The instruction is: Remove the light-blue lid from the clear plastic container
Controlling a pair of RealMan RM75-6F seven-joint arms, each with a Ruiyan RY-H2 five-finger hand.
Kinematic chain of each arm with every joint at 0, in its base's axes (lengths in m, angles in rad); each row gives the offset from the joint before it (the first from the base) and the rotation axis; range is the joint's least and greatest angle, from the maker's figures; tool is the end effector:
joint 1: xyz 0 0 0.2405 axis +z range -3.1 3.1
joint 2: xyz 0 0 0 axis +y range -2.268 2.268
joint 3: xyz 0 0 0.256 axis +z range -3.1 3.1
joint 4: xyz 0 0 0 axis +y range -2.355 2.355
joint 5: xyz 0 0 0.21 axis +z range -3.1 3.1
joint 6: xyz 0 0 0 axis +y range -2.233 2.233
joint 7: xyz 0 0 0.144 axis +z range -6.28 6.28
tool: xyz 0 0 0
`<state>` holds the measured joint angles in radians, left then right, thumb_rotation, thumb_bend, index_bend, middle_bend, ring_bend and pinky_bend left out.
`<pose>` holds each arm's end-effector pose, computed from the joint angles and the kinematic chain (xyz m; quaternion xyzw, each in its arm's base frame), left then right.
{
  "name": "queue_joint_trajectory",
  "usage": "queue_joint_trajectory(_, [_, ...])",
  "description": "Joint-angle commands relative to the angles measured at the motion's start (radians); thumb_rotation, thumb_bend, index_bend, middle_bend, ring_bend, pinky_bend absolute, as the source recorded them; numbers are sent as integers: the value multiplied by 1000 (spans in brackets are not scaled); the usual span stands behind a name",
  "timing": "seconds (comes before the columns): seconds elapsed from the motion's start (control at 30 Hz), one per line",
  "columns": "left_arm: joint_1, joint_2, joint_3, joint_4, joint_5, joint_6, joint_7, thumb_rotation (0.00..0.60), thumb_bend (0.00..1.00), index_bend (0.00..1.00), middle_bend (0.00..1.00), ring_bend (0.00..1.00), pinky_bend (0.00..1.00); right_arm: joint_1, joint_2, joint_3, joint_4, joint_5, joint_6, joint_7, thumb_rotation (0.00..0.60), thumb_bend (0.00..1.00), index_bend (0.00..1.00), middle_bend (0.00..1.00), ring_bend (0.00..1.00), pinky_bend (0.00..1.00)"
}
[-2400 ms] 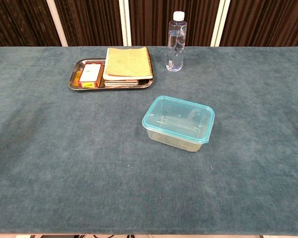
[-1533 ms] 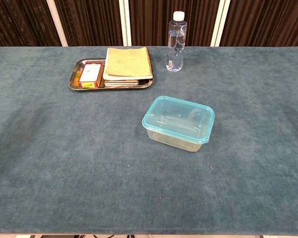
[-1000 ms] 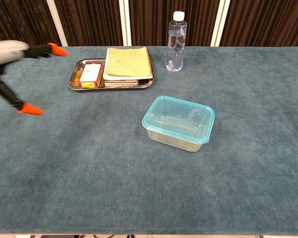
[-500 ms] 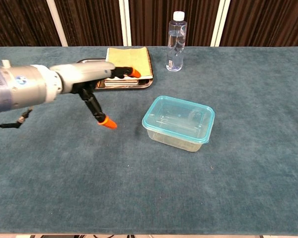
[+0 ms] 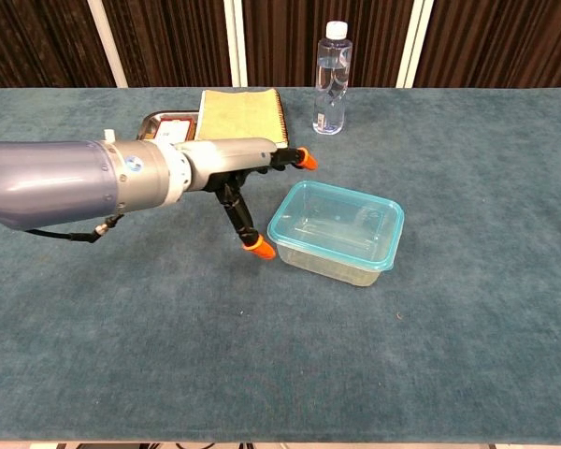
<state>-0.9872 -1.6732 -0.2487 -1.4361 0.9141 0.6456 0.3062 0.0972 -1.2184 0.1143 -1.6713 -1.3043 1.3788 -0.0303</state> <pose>-0.0565 0.3470 -0.0824 -0.7945 -0.4384 -0.3362 0.2518 -0.3122 -0.1941 0.1242 0.5239 -0.4841 0.3841 0.5862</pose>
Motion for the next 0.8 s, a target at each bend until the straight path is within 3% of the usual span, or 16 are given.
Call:
queue_joint_trajectory(0.03, [-22,-24,-1,28,-6,-12,-15,600,0,0,0,0,87,1,-1,0,1,2,-1,-1,600,218,0,0,0,0])
queue_joint_trajectory(0.2, [-53,-62,-6,80,-10,-32,-43,600,0,0,0,0,91,1,-1,1,-2,5,-3,-1,600,219,0,0,0,0])
queue_joint_trajectory(0.4, [-80,-114,-16,147,4,-46,-93,600,0,0,25,4,164,0,1,2,-4,5,-1,-1,600,219,0,0,0,0])
queue_joint_trajectory(0.5, [-87,-138,-15,177,19,-44,-111,600,11,15,106,66,240,-1,2,2,-6,5,0,-2,600,218,0,0,0,0])
queue_joint_trajectory(0.63, [-81,-183,-13,219,76,11,-137,600,146,121,235,182,347,0,2,-1,-7,1,-1,-1,600,219,0,0,0,0])
queue_joint_trajectory(0.8, [-71,-203,17,251,176,58,-161,600,180,162,269,199,374,1,3,-4,-11,-5,-2,-4,600,219,0,0,0,0])
